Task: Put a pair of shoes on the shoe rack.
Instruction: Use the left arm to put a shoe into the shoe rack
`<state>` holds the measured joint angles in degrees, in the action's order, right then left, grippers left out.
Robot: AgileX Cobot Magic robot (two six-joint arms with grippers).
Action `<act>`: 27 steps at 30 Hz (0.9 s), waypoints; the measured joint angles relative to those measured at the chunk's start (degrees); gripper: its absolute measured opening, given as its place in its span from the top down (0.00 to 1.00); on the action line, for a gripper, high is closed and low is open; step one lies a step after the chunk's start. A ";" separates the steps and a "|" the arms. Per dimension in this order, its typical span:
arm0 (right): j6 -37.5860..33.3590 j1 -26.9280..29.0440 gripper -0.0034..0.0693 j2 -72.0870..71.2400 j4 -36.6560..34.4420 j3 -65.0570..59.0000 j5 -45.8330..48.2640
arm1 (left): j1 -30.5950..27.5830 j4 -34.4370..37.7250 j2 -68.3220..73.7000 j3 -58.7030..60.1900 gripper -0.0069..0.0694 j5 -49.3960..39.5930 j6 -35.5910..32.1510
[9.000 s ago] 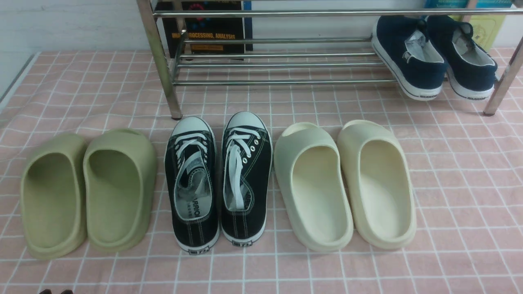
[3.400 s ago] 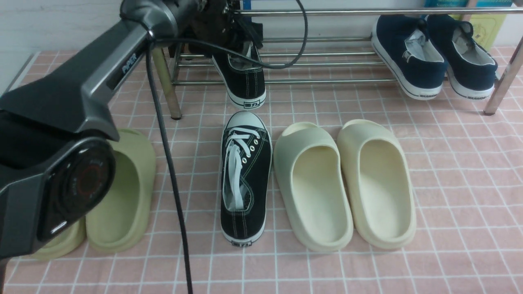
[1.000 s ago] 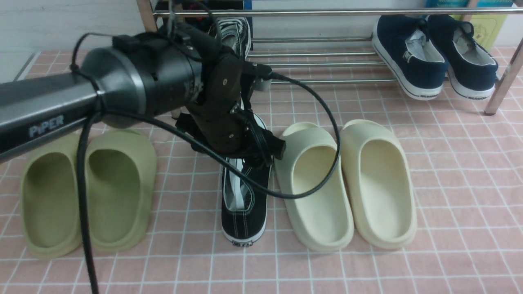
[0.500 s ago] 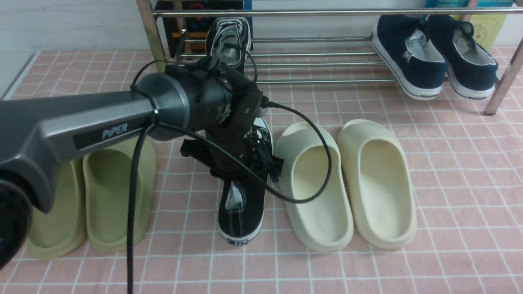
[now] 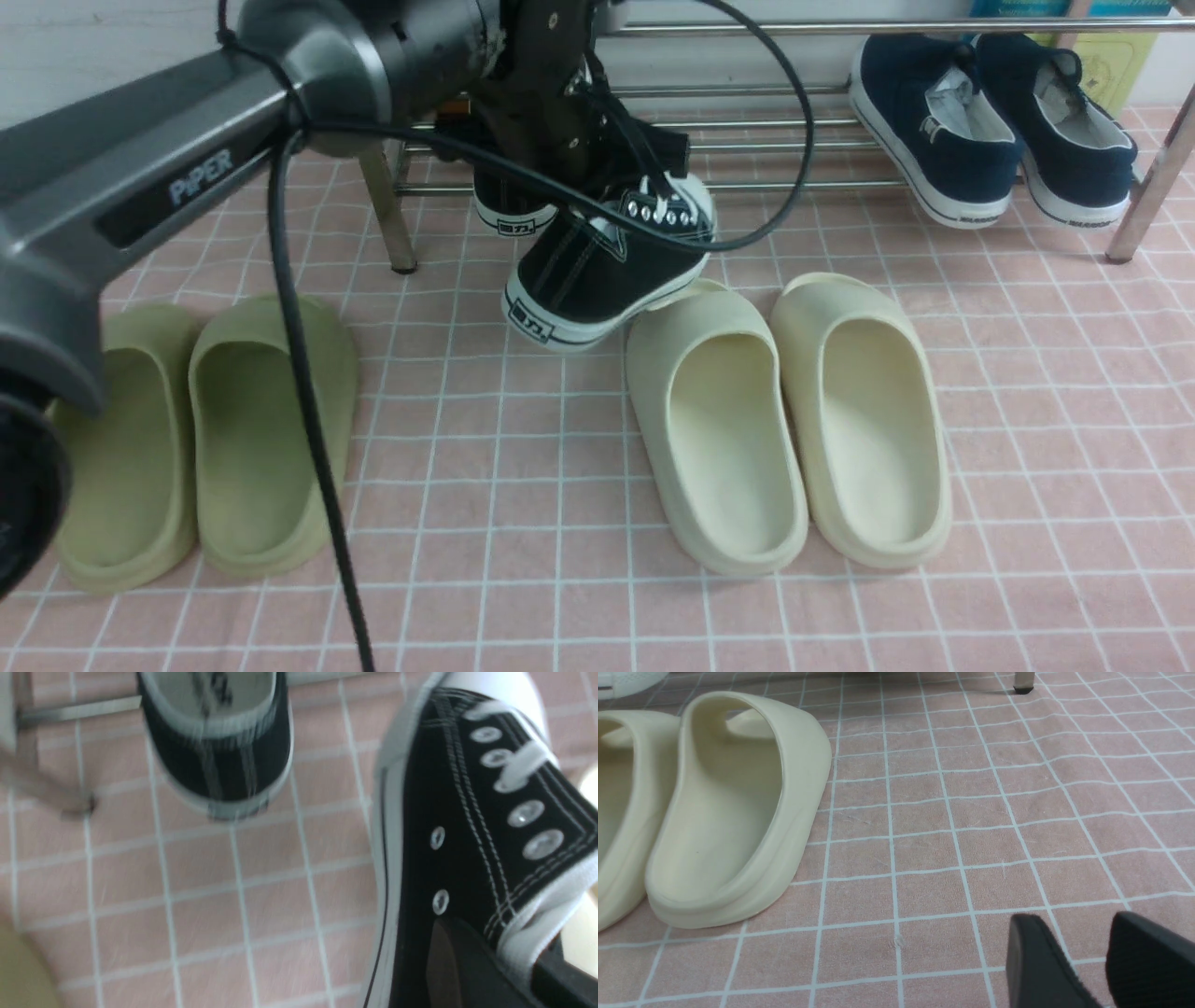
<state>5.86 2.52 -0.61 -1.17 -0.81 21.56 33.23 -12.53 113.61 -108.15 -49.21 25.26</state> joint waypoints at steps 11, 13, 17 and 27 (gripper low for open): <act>0.00 0.00 0.62 0.00 0.00 0.00 0.00 | 0.03 -5.71 4.77 -8.59 0.88 3.52 4.46; 0.00 0.00 0.62 0.00 0.00 0.00 0.00 | -0.26 -10.79 5.60 -8.61 0.88 6.57 9.59; 0.00 0.00 0.62 0.00 0.00 0.00 0.00 | -0.34 -14.57 6.01 -8.61 0.88 7.09 15.45; -0.06 0.00 0.62 0.00 0.00 0.00 0.00 | 0.12 -12.27 3.00 -8.55 0.88 9.31 16.16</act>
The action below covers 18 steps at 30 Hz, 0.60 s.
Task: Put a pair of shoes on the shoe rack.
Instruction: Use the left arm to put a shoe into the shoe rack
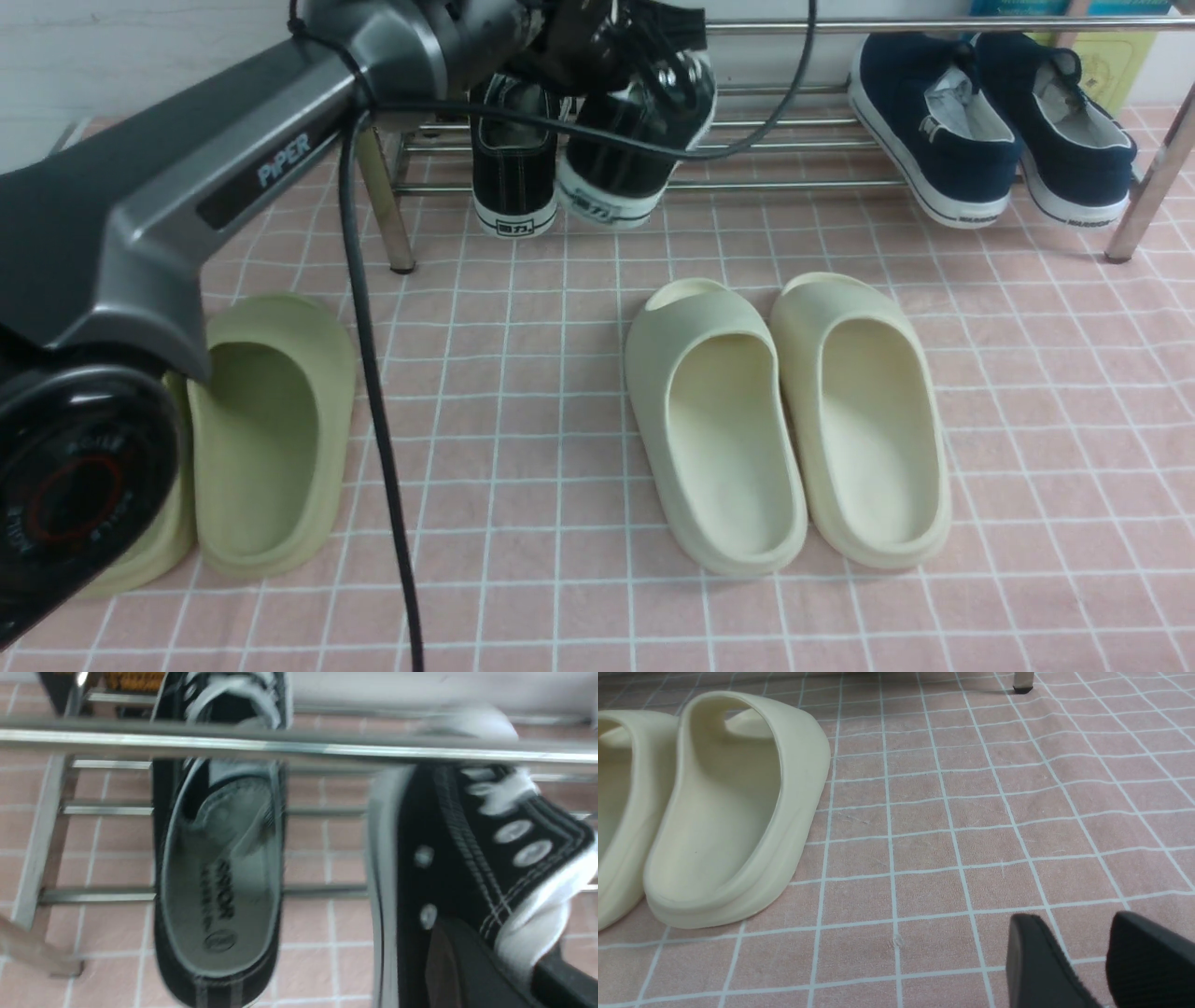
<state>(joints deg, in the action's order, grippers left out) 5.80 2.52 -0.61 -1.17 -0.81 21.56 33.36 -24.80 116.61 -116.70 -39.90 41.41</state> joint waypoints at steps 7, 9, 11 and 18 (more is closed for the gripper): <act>0.00 0.00 0.62 0.00 0.00 0.00 0.00 | -0.09 -0.79 -0.87 0.00 0.88 0.09 0.10; 0.00 0.00 0.62 0.00 0.00 0.00 0.00 | -0.09 -1.01 0.70 0.00 0.88 1.96 1.65; 0.00 0.00 0.62 0.00 0.00 0.00 0.00 | -0.09 -1.19 2.41 0.00 0.88 4.41 3.58; 0.00 0.00 0.62 0.00 0.00 0.00 0.00 | -0.04 -6.20 6.27 0.00 0.88 12.04 11.71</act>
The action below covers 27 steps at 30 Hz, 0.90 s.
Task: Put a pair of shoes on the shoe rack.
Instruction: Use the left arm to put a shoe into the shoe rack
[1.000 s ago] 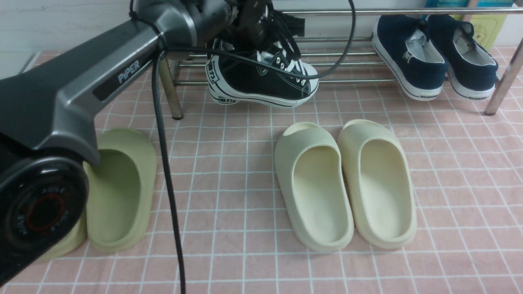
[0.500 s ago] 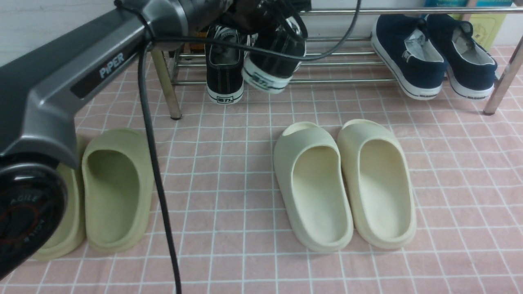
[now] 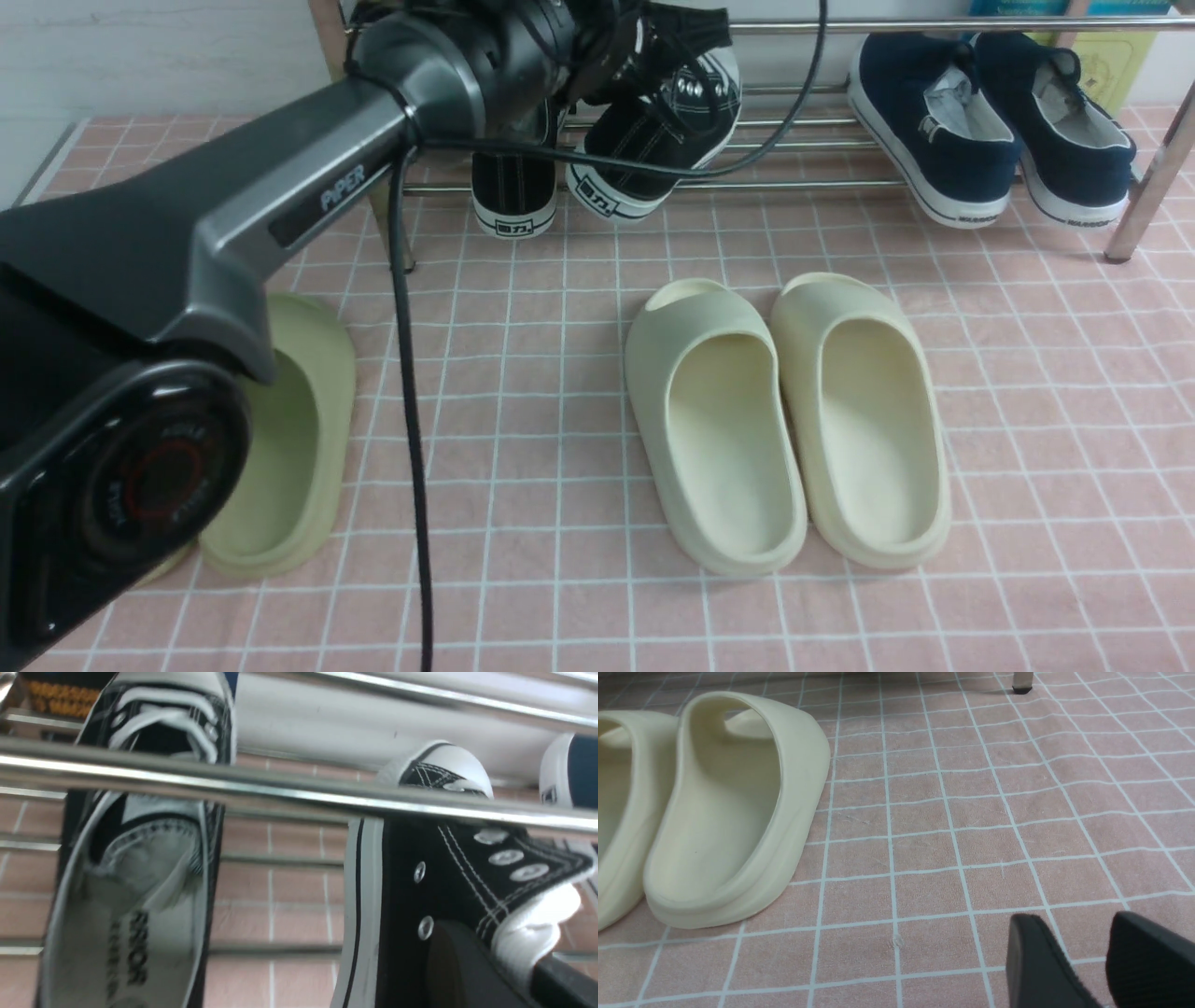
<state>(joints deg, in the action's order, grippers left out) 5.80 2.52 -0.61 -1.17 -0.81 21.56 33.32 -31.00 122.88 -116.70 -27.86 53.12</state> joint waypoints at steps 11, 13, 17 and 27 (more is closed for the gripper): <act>0.00 0.00 0.62 0.00 0.00 0.00 0.00 | 0.00 -21.97 4.64 0.00 0.88 0.34 24.57; 0.00 0.00 0.62 0.00 0.00 0.00 0.00 | 0.00 -24.79 5.37 0.00 0.88 -0.64 27.55; 0.00 0.00 0.62 0.00 0.00 0.00 0.00 | -0.05 -26.47 6.99 0.00 0.87 -1.90 30.12; 0.00 0.00 0.62 0.00 0.00 0.00 0.00 | -0.16 -23.98 8.06 -0.16 0.73 -1.54 25.14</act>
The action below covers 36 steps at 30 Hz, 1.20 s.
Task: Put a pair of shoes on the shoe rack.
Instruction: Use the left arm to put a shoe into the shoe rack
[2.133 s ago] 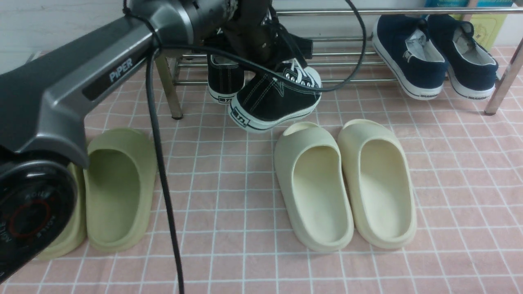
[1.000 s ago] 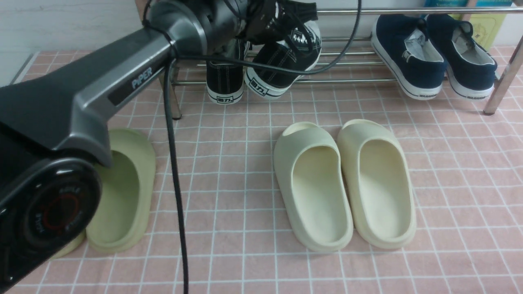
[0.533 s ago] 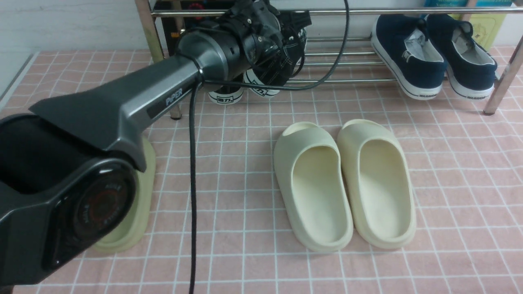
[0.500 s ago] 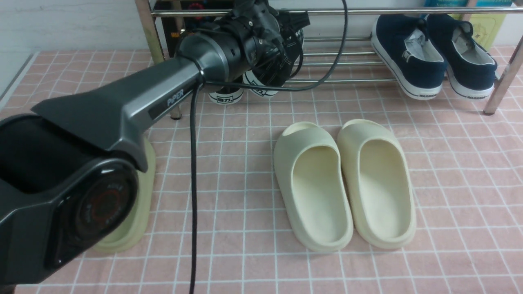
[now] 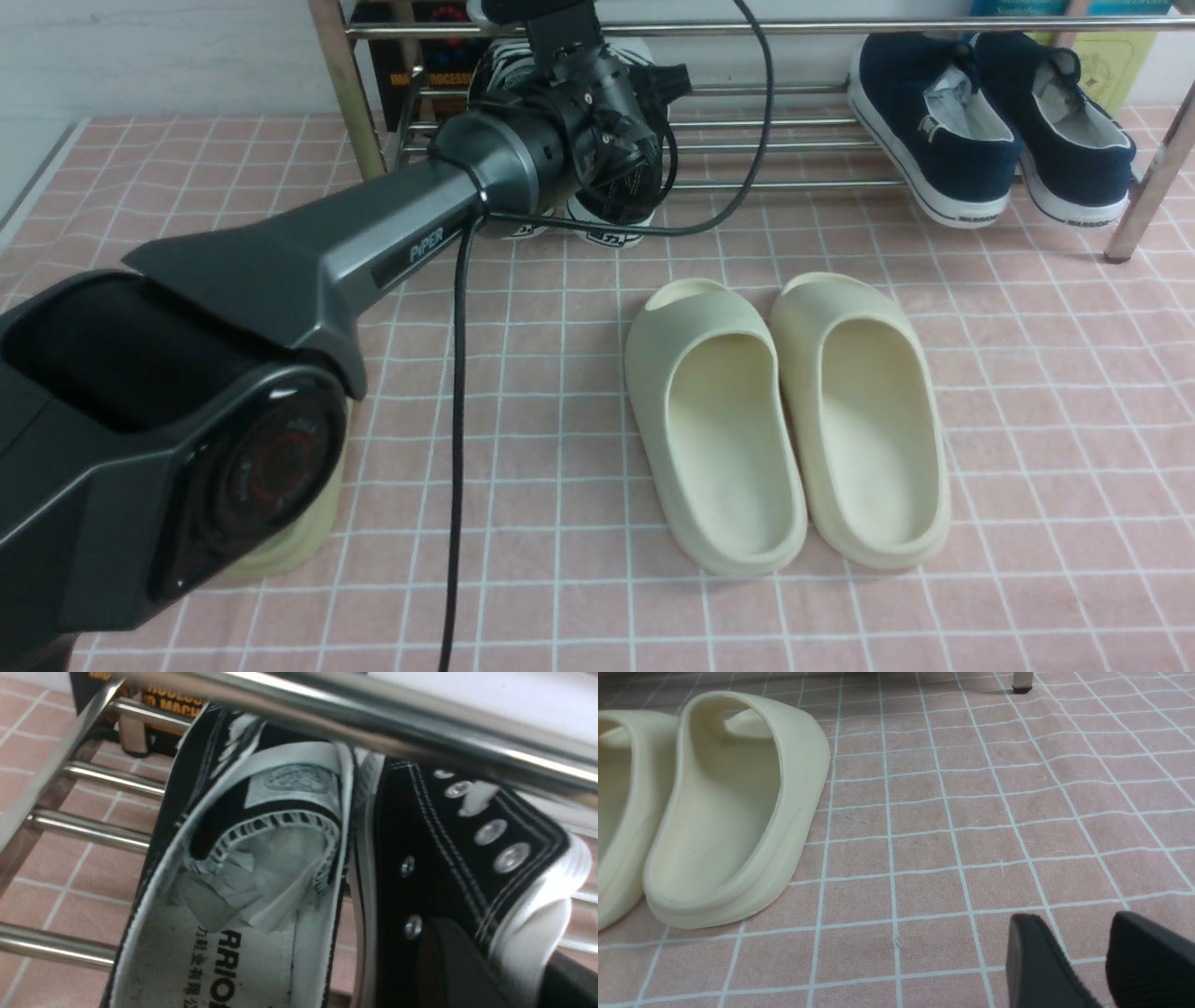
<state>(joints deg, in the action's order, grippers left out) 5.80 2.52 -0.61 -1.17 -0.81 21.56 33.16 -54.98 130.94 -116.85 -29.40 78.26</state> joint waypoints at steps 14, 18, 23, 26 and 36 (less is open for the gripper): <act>0.00 0.00 0.62 0.00 0.00 0.00 0.00 | -1.30 22.89 -0.36 -0.69 0.41 -2.84 -30.49; 0.00 0.00 0.62 0.00 0.00 0.00 0.00 | -1.35 24.10 -0.36 -2.94 0.47 -6.16 -32.17; 0.00 0.00 0.62 0.00 0.00 0.00 0.00 | -1.30 28.56 -0.36 -7.55 0.45 -11.38 -40.31; 0.00 0.00 0.62 0.00 0.00 0.00 0.00 | -1.30 31.69 -0.36 -9.68 0.40 -13.63 -45.24; 0.00 0.00 0.62 0.00 0.00 0.00 0.00 | -0.01 33.55 -5.09 -10.42 0.41 -23.76 -55.26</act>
<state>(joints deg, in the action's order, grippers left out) 5.80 2.52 -0.61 -1.17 -0.81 21.56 33.15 -21.43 125.84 -127.28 -53.16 23.00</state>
